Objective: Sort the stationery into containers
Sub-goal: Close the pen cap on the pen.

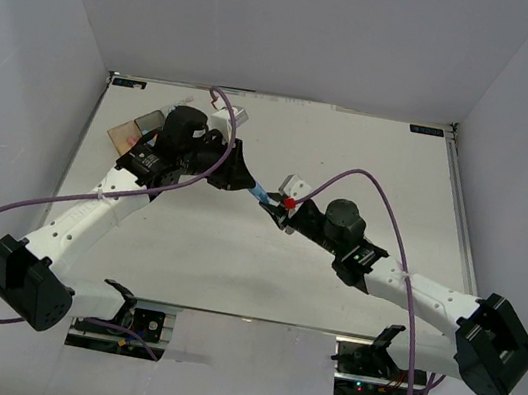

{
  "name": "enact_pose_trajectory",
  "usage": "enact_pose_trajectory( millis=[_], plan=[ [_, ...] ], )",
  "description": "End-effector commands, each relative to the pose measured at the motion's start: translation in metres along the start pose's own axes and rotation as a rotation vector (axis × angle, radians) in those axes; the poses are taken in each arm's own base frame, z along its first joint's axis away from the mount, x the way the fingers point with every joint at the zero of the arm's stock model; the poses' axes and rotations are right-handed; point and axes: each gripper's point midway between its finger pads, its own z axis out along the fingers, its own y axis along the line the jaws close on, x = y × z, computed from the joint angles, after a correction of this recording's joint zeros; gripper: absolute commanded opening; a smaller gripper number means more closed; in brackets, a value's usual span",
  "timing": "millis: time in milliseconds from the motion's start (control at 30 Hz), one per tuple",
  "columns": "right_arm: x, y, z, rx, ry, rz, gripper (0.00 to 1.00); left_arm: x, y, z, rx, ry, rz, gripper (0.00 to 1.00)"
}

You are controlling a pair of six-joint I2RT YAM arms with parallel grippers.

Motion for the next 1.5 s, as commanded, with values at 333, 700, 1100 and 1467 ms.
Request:
enact_pose_trajectory(
  millis=[333,700,1100,1467],
  plan=[
    [-0.085,-0.016,-0.011,0.028,-0.210,-0.063,0.21,0.005,-0.013,0.001,0.078,0.030,0.024,0.10],
    [-0.132,-0.023,-0.018,0.019,-0.297,-0.125,0.21,0.018,-0.007,0.011,0.080,0.081,-0.027,0.10],
    [-0.152,-0.032,-0.011,0.038,-0.325,-0.159,0.21,0.034,-0.001,0.025,0.079,0.144,-0.094,0.17],
    [-0.170,-0.041,-0.003,0.057,-0.351,-0.179,0.21,0.047,0.002,0.034,0.087,0.170,-0.090,0.18]
  ],
)
